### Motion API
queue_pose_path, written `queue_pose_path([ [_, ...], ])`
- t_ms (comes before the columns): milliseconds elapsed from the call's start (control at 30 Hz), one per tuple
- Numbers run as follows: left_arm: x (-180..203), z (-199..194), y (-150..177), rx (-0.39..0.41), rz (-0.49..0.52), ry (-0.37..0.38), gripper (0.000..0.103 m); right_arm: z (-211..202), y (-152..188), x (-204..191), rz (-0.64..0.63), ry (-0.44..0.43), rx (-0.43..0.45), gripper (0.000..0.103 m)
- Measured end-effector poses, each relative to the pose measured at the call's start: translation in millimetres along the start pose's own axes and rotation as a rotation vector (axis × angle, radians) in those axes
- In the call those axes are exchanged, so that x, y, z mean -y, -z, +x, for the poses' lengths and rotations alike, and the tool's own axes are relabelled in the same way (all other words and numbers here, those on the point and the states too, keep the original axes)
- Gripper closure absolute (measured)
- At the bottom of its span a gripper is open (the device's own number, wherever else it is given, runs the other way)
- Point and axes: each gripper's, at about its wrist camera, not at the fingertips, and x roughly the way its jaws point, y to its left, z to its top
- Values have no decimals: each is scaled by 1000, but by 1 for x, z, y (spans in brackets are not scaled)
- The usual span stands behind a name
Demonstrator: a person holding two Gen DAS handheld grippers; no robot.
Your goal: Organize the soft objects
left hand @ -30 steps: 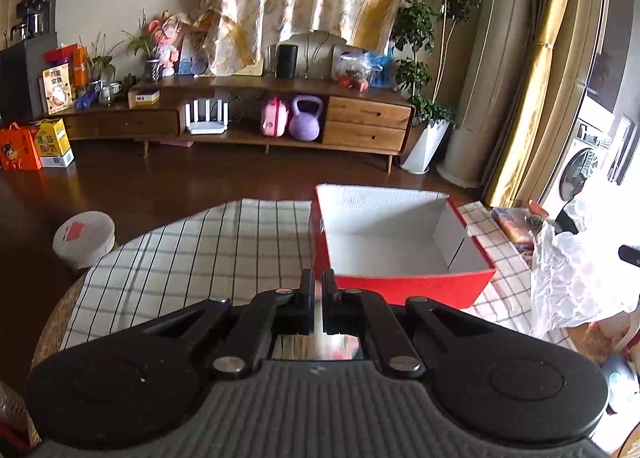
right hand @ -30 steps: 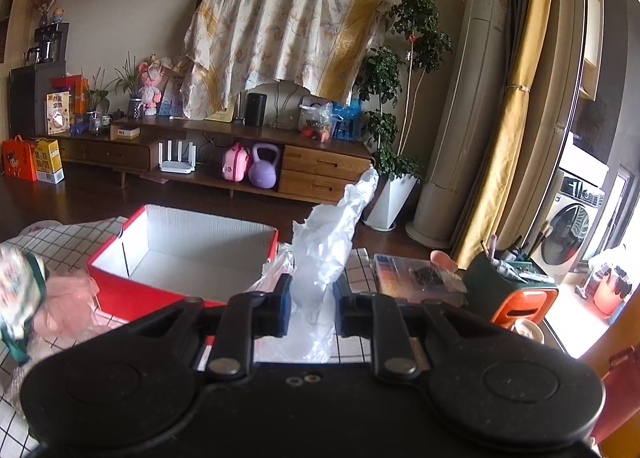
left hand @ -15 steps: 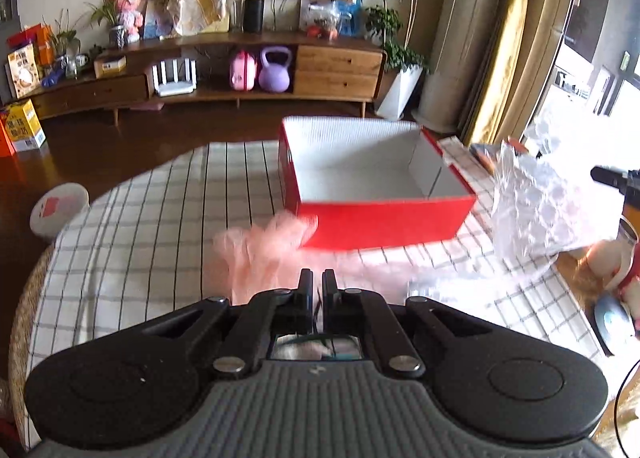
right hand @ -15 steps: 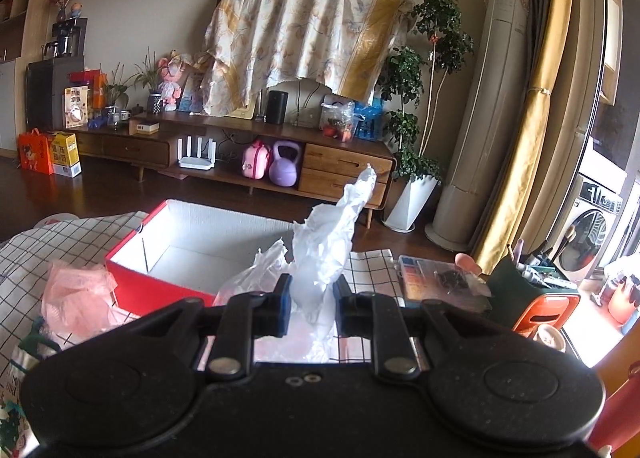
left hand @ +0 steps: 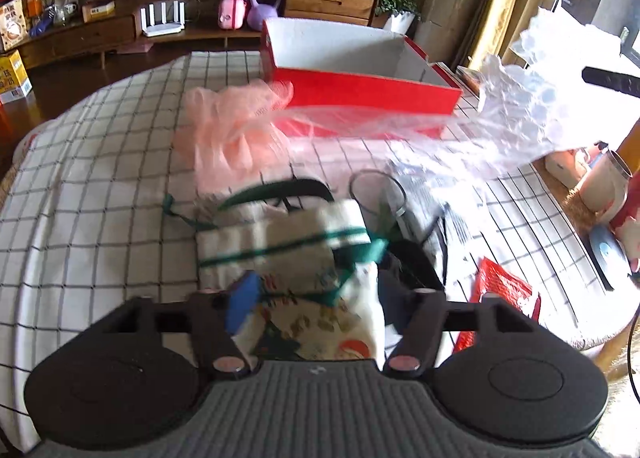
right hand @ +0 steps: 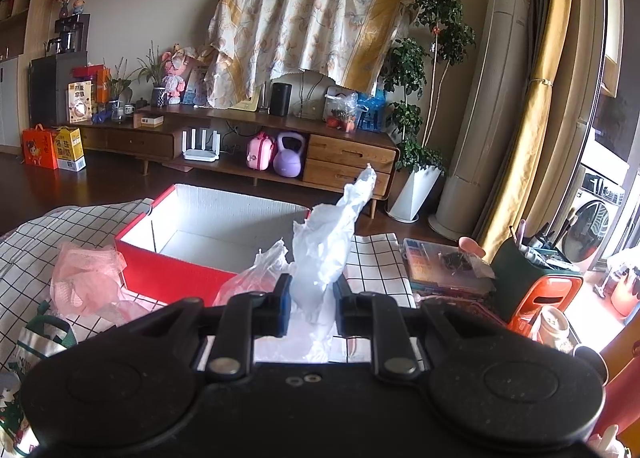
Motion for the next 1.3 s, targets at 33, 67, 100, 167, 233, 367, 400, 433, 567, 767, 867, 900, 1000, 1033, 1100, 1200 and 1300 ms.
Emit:
queue_pose_path([
  [33,3,1,6,-3,-6,4,29,-1,1,0,-1,0,0,83],
  [67,6,3,11,-11,-6,4,28,0,1,0,-1,1,0,83],
  [100,10,5,16,-16,-5,-5,28,-1,1,0,0,2,0,83],
  [167,18,10,28,-22,-15,-52,25,-1,2,0,1,2,-1,83],
  [233,26,14,39,-20,-3,-122,25,-2,4,0,4,2,-2,83],
  [367,42,24,47,-49,64,-170,25,-3,7,0,3,6,-5,83],
  [400,46,29,48,-57,81,-174,25,-4,9,0,4,6,-7,83],
  [433,49,33,50,-68,94,-178,25,-4,10,0,5,8,-8,83],
  [567,50,50,53,-117,93,-222,25,-4,12,1,9,10,-13,83],
  [767,42,62,55,-118,71,-249,25,1,10,2,9,19,-22,83],
  [867,40,62,54,-101,73,-254,31,2,9,1,10,22,-23,83],
  [900,40,61,54,-97,79,-256,37,2,9,1,7,22,-22,83],
  [1000,39,57,52,-80,86,-251,53,2,9,1,8,21,-23,83],
  [1033,39,55,52,-76,90,-253,58,2,9,1,7,22,-22,83],
  [1100,40,50,50,-57,102,-252,71,2,9,2,8,20,-22,83],
  [1200,38,42,48,-38,114,-245,83,2,9,1,9,21,-22,83],
  [1300,32,33,43,1,115,-243,90,2,7,0,7,21,-19,83],
])
